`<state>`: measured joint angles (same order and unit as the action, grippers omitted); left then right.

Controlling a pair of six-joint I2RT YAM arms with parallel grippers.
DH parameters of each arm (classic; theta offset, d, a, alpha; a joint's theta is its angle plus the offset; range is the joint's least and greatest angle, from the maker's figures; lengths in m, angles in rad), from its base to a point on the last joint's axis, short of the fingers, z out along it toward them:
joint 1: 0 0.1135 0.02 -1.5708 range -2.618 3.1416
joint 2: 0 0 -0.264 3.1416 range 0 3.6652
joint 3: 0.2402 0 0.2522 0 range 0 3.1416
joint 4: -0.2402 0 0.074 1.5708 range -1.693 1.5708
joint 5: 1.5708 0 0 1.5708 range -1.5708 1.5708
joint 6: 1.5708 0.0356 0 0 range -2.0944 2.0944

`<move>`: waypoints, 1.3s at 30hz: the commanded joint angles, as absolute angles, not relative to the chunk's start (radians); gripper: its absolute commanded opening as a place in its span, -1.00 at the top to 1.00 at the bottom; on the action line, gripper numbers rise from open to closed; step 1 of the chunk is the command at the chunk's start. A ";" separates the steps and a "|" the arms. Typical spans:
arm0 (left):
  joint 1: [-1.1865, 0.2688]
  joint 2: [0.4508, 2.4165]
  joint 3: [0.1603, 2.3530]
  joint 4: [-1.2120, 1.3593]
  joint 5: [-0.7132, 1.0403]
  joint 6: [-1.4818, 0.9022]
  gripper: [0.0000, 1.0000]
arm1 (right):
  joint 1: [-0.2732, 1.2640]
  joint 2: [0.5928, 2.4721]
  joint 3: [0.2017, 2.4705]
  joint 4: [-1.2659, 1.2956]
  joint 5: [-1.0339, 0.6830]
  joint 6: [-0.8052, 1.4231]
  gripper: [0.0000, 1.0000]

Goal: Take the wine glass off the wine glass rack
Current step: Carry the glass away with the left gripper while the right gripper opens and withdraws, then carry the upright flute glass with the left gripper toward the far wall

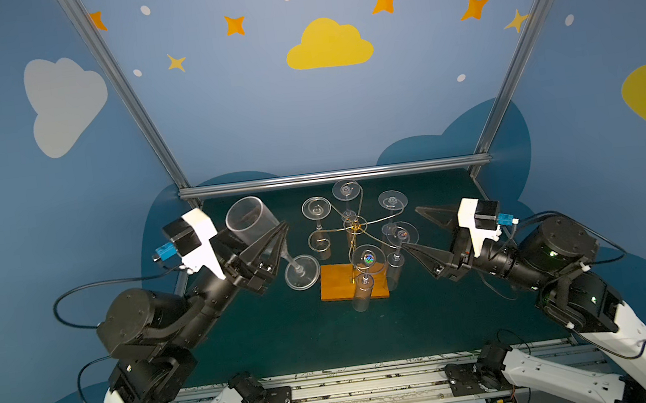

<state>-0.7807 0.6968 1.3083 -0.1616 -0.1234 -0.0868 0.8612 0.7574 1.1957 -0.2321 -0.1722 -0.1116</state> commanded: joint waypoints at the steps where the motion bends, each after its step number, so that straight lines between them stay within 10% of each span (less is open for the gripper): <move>1: -0.778 0.668 1.298 -0.206 -0.285 0.041 0.20 | 0.865 0.714 1.160 -0.216 -0.089 -0.117 -0.52; 18: -0.762 0.668 1.065 0.098 -0.537 0.200 0.18 | 0.866 0.614 1.107 -0.266 0.006 -0.094 -0.52; 39: -0.322 1.071 0.922 0.484 -0.311 -0.091 0.18 | 0.864 0.495 1.023 -0.356 0.313 -0.167 -0.58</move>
<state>-0.3420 1.0302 0.9211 0.3275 -0.3534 -0.0525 0.8612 0.5121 1.0412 -0.3405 0.2047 -0.1356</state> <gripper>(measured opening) 0.562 0.788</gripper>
